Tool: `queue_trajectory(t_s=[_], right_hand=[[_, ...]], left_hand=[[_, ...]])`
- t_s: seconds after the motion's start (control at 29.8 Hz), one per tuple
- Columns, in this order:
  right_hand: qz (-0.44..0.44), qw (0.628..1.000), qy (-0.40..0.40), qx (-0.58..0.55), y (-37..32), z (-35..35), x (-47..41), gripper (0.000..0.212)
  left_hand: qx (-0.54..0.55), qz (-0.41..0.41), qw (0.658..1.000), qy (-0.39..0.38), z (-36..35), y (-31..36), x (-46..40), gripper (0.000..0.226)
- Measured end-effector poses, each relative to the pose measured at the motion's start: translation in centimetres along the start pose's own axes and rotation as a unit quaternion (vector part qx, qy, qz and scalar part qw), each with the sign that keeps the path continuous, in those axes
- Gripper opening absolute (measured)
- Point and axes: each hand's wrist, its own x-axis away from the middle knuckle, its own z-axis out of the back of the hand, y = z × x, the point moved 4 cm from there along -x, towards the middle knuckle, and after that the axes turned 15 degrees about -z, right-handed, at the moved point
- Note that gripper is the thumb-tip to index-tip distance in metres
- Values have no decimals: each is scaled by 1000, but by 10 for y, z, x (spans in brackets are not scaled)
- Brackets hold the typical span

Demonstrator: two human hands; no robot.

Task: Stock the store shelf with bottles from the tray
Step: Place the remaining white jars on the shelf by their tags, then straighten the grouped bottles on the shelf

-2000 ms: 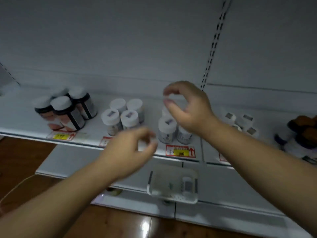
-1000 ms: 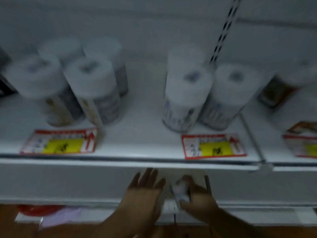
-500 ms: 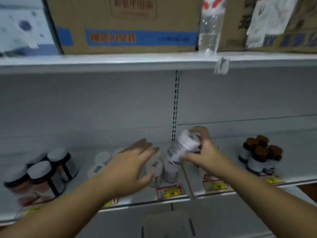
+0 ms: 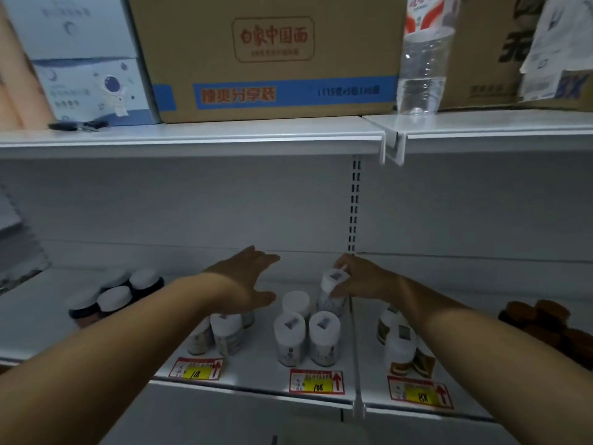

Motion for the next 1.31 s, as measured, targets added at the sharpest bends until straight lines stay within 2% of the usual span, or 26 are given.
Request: queue_trajectory(t_s=[0.07,0.17,0.27,0.34,0.4,0.5,0.57,0.64,0.74,0.8,0.84,0.91,0.97,1.07,1.11,1.21,1.31], right_hand=[[-5,999,-20,44,1,-11,-8,51],[-23,998,-36,51,7,-29,-15,56],[-49,995,5,90,12,-33,-14,54],[-54,995,59,51,3,-24,-4,56],[-7,994,106,-28,-27,-20,11,54],[119,978,165,-48,-101,-47,35,46],[171,969,150,-99,-150,-87,46,40],[187,966,99,-150,-192,-138,43,40],[120,967,23,-224,-235,-214,14,52],[43,959,12,-279,-250,-256,-10,56],[12,952,19,-306,-254,-274,-21,56],[-26,930,28,-366,-256,-302,-40,57],[-53,907,33,-416,-254,-321,-53,60],[-31,893,20,-448,-254,-335,-63,71],[-24,889,16,-458,-256,-339,-65,72],[-20,874,23,-484,-259,-345,-69,65],[-44,863,8,-504,-257,-347,-74,61]], left_hand=[[-7,18,1000,-10,-4,-2,5,79],[-29,36,999,-16,-4,-11,12,80],[-27,35,999,6,2,-22,15,78],[-17,27,999,23,6,-31,20,75],[1,30,996,81,16,-52,37,70],[-3,60,980,187,30,-109,80,60],[-5,87,975,205,27,-155,109,57],[43,111,965,234,17,-203,136,55],[176,140,909,350,-4,-271,175,45],[277,155,852,415,-29,-309,191,38],[315,165,833,423,-44,-324,194,38],[400,175,803,406,-73,-347,189,40],[518,176,741,389,-94,-356,175,40],[665,167,635,356,-111,-353,153,45],[695,157,616,336,-114,-352,148,44],[735,113,599,296,-121,-347,138,40],[769,86,571,275,-127,-342,134,46]])
